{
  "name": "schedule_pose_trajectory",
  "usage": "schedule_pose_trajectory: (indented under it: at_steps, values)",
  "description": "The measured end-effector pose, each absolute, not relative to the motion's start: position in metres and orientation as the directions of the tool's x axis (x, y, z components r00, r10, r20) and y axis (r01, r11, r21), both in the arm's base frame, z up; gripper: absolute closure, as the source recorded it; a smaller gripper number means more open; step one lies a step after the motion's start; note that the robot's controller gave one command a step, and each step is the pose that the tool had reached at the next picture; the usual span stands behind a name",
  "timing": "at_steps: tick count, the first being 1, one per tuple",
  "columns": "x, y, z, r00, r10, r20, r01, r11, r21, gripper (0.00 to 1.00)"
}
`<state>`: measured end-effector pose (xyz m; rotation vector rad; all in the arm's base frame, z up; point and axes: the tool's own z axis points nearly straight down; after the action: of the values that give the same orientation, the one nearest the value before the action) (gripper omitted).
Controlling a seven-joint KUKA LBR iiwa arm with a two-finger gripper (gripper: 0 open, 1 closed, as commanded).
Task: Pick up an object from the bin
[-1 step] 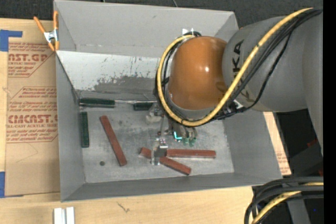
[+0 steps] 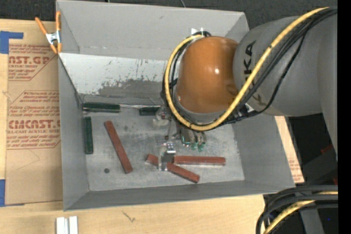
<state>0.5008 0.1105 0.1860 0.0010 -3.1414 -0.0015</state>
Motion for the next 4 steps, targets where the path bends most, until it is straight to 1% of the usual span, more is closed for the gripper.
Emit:
schedule_pose_trajectory:
  at_steps: [1,2,3,4]
  values:
    - [0.531,0.064,0.082,-0.997,-0.078,-0.015,-0.078,0.997,-0.001,1.0]
    - [0.525,0.066,0.074,-0.997,-0.08,-0.001,-0.08,0.997,0.002,0.0]
    - [0.525,0.066,0.074,-0.997,-0.08,-0.002,-0.08,0.997,0.002,0.0]
    - [0.513,-0.008,0.075,-0.953,-0.302,-0.016,-0.302,0.953,-0.002,1.0]
